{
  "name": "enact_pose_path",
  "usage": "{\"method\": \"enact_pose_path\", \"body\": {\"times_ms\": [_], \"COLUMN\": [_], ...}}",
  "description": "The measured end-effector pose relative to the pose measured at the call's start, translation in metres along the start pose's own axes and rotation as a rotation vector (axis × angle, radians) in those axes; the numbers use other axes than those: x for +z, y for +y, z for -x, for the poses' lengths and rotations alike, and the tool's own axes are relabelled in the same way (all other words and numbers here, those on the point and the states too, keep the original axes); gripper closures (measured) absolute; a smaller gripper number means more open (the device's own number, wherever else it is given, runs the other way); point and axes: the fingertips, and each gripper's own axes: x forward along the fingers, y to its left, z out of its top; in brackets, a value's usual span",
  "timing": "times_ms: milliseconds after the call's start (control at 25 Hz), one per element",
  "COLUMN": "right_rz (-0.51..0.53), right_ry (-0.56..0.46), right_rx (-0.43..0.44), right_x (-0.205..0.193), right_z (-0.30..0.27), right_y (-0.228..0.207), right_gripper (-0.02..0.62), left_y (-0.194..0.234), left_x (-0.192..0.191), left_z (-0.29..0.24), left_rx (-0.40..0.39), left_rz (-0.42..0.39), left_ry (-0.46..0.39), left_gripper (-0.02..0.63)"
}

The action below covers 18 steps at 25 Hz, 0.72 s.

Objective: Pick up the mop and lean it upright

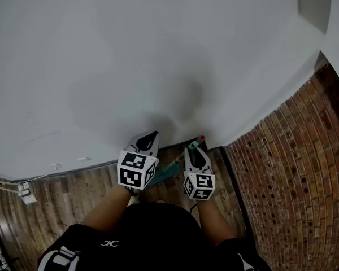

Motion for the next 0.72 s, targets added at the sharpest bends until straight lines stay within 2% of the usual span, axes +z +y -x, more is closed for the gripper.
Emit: {"method": "enact_pose_path", "body": {"times_ms": [360, 520, 720], "right_rz": [0.026, 0.061, 0.045], "right_ry": [0.022, 0.023, 0.051], "right_rx": [0.062, 0.101, 0.110], "right_x": [-0.003, 0.000, 0.003], "right_z": [-0.023, -0.048, -0.092], "right_y": [0.015, 0.027, 0.023], "right_gripper": [0.485, 0.485, 0.485], "left_y": [0.019, 0.030, 0.046], "left_x": [-0.011, -0.016, -0.021], "left_z": [0.030, 0.044, 0.065], "left_rx": [0.083, 0.138, 0.223], "left_rz": [0.027, 0.034, 0.043], "left_ry": [-0.006, -0.004, -0.008], "left_gripper": [0.609, 0.609, 0.609]}}
